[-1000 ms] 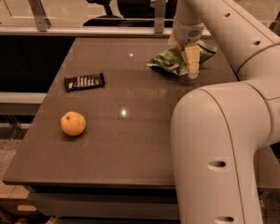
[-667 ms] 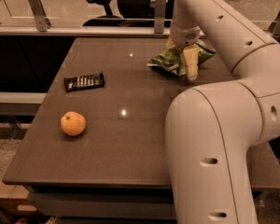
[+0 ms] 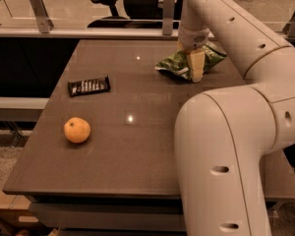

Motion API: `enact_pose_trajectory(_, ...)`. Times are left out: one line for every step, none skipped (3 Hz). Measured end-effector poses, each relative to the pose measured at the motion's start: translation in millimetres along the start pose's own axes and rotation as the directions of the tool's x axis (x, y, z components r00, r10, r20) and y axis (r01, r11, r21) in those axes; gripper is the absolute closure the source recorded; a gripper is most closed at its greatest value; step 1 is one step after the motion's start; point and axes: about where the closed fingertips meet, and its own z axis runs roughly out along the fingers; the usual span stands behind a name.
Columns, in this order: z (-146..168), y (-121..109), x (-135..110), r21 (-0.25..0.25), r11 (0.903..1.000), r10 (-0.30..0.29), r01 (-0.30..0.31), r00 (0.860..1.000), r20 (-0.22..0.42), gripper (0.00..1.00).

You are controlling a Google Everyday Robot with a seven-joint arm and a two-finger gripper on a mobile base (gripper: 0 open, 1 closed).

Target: Pick green jalapeno chip bag

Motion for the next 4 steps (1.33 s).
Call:
enact_pose_trajectory(0.9,-3.5,-0.3,0.010,0.9999,0.000,0.000,1.000,0.001,0.64)
enact_pose_trajectory(-3.1,-4.0,-0.1,0.010,0.9999,0.000,0.000,1.000,0.001,0.87)
enact_pose_trajectory(-6.4,-4.4,0.2,0.010,0.9999,0.000,0.000,1.000,0.000,1.00)
enact_pose_trajectory(-6.3,-4.4,0.3,0.010,0.9999,0.000,0.000,1.000,0.000,1.00)
